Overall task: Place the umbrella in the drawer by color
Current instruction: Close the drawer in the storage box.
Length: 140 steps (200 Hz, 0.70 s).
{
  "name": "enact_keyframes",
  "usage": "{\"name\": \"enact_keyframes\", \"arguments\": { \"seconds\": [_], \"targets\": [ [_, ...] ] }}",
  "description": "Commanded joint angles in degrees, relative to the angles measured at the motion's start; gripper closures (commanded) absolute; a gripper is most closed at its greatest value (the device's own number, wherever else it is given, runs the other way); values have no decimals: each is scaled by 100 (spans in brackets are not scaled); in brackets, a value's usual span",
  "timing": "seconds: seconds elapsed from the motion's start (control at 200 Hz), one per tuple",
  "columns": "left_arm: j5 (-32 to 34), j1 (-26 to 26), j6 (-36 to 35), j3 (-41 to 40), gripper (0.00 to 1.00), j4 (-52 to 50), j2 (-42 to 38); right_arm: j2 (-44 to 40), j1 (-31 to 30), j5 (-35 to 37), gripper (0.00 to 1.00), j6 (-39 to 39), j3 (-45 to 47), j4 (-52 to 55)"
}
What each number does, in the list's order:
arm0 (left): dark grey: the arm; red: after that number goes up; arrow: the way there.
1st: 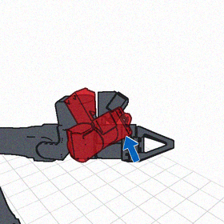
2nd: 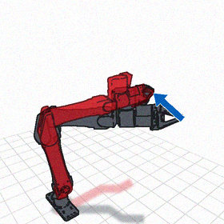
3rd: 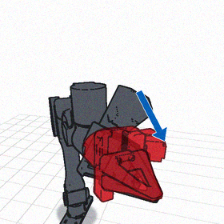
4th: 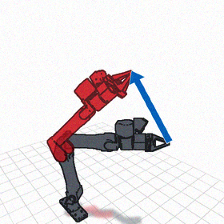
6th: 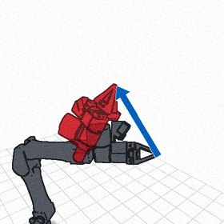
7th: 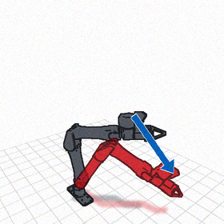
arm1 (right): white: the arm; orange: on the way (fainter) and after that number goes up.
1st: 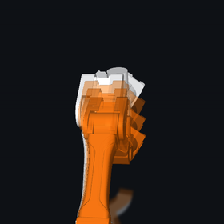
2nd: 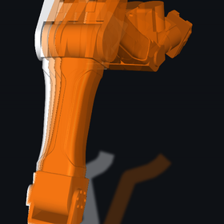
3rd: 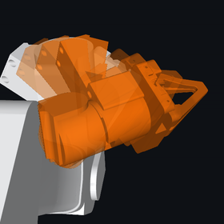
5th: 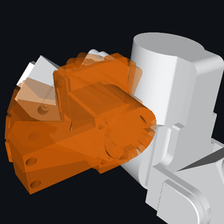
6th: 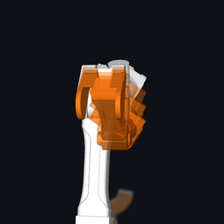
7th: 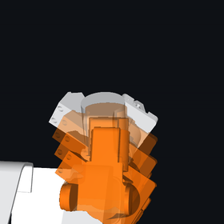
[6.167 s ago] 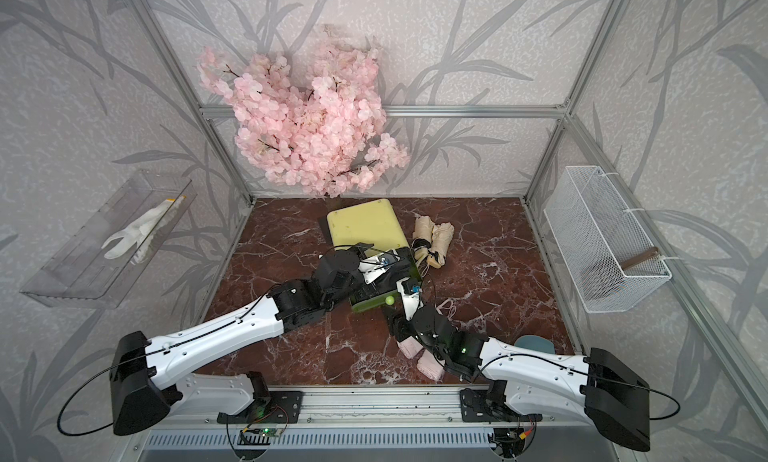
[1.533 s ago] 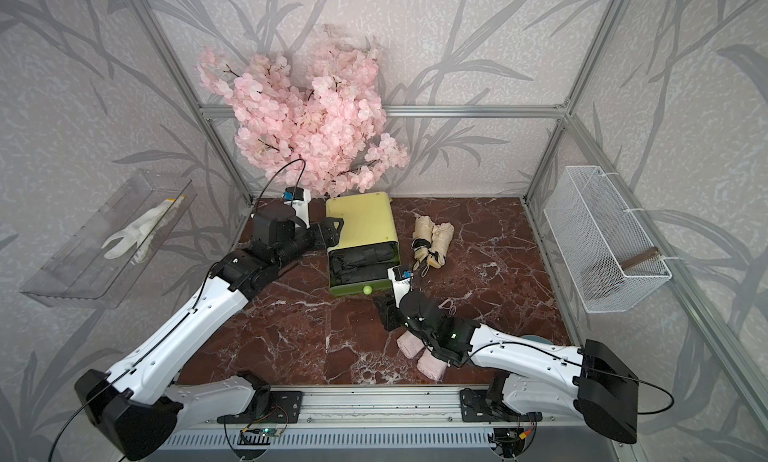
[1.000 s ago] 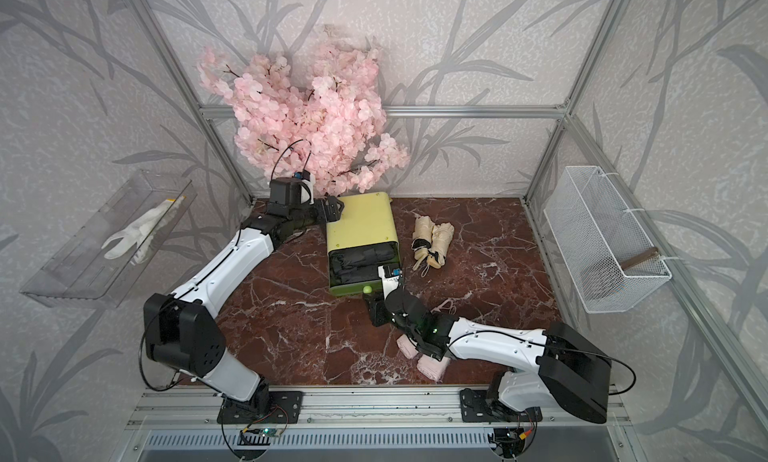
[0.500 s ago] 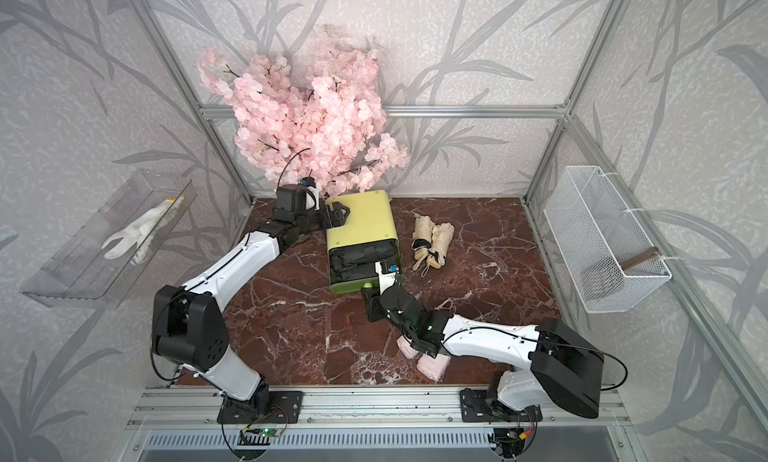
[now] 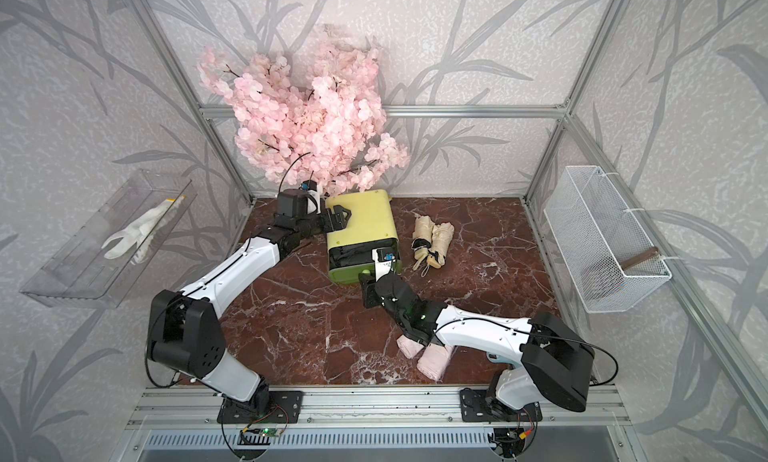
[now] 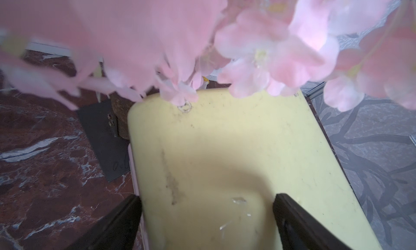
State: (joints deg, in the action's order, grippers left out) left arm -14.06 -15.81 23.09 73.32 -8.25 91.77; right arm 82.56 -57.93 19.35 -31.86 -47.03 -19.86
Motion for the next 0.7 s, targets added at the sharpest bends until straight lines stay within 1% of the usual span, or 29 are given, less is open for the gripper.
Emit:
{"name": "enact_keyframes", "arguments": {
  "seconds": [0.0, 0.455, 0.6, 0.62, 0.695],
  "targets": [
    [-158, -166, -42, -142, 4, -276, -106, 123, 179, 1, 63, 137, -348, -405],
    [-150, -299, -9, -257, 4, -229, -274, 780, 533, -239, 63, 310, -891, -598],
    [-129, -350, -15, -272, 4, -239, -293, 973, 538, -319, 62, 367, -1092, -624],
    [-128, -358, -15, -272, 4, -240, -301, 988, 714, -327, 62, 373, -1110, -634],
    [-123, -378, -21, -274, 4, -239, -312, 1041, 754, -353, 62, 384, -1149, -647]
  ]
}}
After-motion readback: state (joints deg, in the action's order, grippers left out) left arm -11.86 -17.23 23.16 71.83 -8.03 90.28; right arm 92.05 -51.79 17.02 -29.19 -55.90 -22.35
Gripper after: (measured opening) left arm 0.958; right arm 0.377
